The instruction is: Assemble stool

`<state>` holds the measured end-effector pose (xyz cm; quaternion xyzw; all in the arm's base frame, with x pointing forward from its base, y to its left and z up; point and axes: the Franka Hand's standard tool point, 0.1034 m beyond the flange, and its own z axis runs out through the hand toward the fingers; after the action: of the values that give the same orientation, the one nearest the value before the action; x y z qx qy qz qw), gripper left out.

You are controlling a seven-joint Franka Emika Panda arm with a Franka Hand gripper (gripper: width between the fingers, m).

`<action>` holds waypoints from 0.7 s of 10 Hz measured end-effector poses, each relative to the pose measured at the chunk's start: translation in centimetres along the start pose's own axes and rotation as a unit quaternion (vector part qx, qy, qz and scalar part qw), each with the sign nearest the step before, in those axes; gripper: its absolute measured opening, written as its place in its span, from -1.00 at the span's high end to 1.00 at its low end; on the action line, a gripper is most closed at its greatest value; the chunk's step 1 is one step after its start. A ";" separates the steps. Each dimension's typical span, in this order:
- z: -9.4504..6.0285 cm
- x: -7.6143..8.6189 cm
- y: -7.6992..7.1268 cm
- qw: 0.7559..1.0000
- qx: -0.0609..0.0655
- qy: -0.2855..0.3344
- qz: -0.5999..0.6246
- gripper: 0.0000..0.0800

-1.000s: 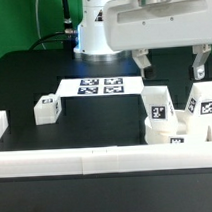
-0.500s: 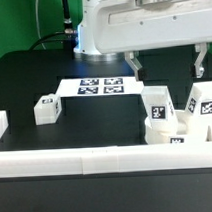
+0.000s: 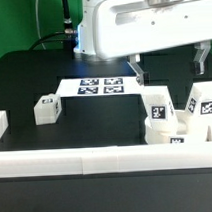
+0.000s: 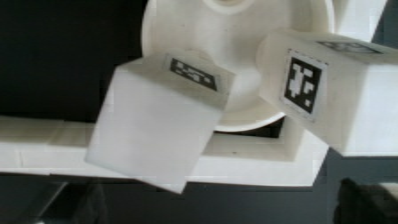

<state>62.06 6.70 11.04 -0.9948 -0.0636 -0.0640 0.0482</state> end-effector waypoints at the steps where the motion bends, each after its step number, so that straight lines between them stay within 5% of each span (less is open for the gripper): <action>1: 0.0 0.0 0.2 0.999 -0.005 -0.002 -0.044 -0.62; 4: 0.3 -0.4 1.0 0.988 -0.012 -0.009 -0.153 -0.62; 7: 1.0 -0.2 1.4 0.950 -0.023 -0.032 -0.308 -0.62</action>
Offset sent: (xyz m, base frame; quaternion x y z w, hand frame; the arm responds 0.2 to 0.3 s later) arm -0.0067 0.0045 -0.0127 0.0443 -0.0014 -0.1725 0.9840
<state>62.17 5.36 9.88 -0.9290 -0.3673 -0.0451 0.0015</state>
